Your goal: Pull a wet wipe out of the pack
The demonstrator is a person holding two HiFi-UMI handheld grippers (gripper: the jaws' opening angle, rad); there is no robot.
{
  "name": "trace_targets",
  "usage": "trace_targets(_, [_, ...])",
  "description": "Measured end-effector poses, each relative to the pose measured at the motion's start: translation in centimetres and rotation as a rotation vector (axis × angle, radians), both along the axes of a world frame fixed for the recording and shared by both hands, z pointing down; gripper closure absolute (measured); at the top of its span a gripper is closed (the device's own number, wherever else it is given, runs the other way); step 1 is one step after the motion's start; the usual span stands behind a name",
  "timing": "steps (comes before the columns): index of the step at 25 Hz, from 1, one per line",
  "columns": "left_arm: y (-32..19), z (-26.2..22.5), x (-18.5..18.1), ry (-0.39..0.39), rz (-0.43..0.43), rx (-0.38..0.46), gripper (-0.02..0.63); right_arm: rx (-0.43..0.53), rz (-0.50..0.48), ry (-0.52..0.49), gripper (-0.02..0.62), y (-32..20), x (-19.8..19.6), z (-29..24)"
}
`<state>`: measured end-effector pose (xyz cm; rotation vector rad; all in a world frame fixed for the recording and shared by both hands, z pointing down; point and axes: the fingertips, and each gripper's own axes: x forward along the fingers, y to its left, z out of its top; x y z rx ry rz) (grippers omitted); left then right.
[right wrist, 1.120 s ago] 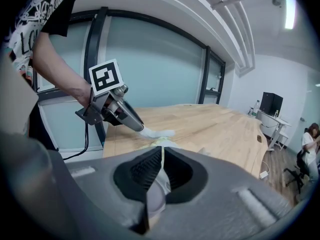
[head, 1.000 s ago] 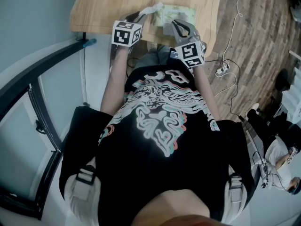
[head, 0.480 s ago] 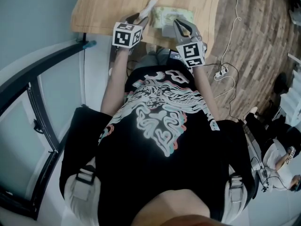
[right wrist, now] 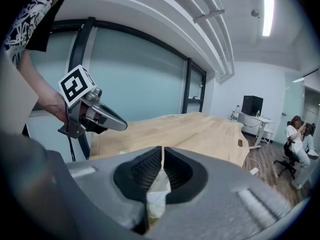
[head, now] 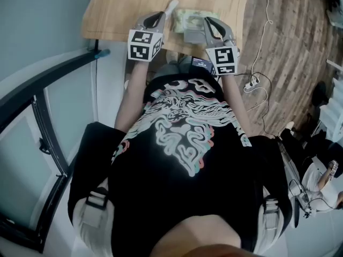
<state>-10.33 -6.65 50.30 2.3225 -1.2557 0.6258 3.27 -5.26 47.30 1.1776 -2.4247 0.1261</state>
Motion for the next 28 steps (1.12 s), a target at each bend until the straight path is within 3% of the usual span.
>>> trace_targets(6, [-0.4,-4.3,0.6,0.038,0.014,0.132,0.617,0.038,0.067,-0.031,0.583,-0.4,0.8,-2.2])
trace_targets(15, [-0.5,-9.2,1.0,0.064,0.027,0.301,0.617,0.169,0.146,-0.048,0.595,-1.3,1.3,-6.6])
trace_targets(19, [-0.8,-9.9,1.0,0.018,0.043,0.335,0.617,0.174,0.171,-0.074,0.595,-1.6,1.6,-7.4])
trace_targets(25, [-1.1,-10.9,1.3,0.066,0.043,0.366,0.617,0.186,0.172,-0.083,0.597,-1.8,1.7,-8.0])
trace_targets(28, [-1.0,-10.9,1.4,0.055,0.049,0.362,0.617,0.176,0.169,-0.096,0.597,-1.8,1.8,-7.9])
